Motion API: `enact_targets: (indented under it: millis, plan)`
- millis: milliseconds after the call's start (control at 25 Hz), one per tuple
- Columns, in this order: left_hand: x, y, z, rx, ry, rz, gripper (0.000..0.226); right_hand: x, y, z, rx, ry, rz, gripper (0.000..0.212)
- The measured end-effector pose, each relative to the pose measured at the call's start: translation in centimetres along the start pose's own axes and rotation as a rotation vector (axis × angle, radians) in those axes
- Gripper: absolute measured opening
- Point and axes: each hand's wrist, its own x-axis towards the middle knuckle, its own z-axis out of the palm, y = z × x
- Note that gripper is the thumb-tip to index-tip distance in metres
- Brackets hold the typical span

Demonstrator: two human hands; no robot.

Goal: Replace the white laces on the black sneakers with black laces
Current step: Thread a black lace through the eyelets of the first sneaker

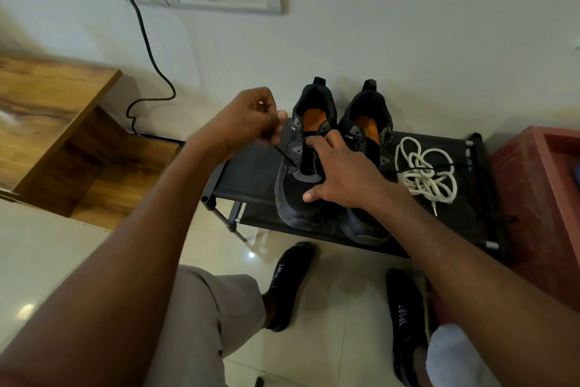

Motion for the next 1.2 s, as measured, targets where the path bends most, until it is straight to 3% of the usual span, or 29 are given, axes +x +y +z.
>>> enact_targets:
  millis: [80,160,360,440,560,600,640,720,800,840,920,1040,1120,1200]
  plan:
    - [0.4,-1.1,1.0,0.426,-0.122,-0.08,0.031,-0.1,-0.1,0.1,-0.003,0.013,0.003,0.111]
    - [0.8,-1.8,2.2,0.688,-0.276,-0.134,0.038,-0.2,-0.3,0.1,-0.009,0.027,0.015,0.112]
    - [1.2,-0.8,2.4,0.725,-0.229,-0.096,0.026,-0.1,-0.2,0.2,-0.087,0.053,0.023,0.114]
    - [0.2,1.1,1.1,0.372,-0.142,0.032,0.023,-0.1,-0.2,0.1,-0.098,0.044,0.028,0.114]
    - [-2.5,4.8,-1.4,-0.668,-0.008,0.265,0.02,0.0,-0.1,0.1,-0.088,0.037,0.02,0.114]
    - [-3.0,5.2,-1.5,-0.779,0.05,0.259,0.022,0.0,-0.1,0.1,-0.088,0.037,0.02,0.113]
    - [-3.2,5.1,-1.1,-0.69,0.135,0.198,0.022,0.0,-0.2,0.1,-0.091,0.037,0.02,0.113]
    - [-2.2,3.5,0.4,-0.073,0.236,-0.016,0.024,0.0,-0.2,0.1,-0.098,0.044,0.027,0.113]
    - [-1.2,1.3,2.2,0.514,0.034,-0.177,0.039,-0.1,-0.3,0.1,-0.101,0.059,0.029,0.114]
    - [-0.8,0.4,3.0,0.652,-0.128,-0.219,0.042,-0.1,-0.2,0.1,-0.1,0.066,0.029,0.115]
    - [-0.3,-0.5,3.7,0.734,-0.272,-0.246,0.036,-0.1,-0.2,0.1,-0.103,0.066,0.031,0.115]
    - [0.2,-0.4,3.4,0.763,-0.226,-0.216,0.024,-0.2,-0.1,0.1,-0.109,0.065,0.035,0.117]
    - [-0.1,0.9,2.4,0.59,-0.131,-0.185,0.027,-0.2,0.0,0.0,-0.105,0.059,0.031,0.117]
    - [-0.8,3.3,1.0,0.214,0.02,0.016,0.026,-0.2,0.1,0.1,-0.087,0.051,0.027,0.117]
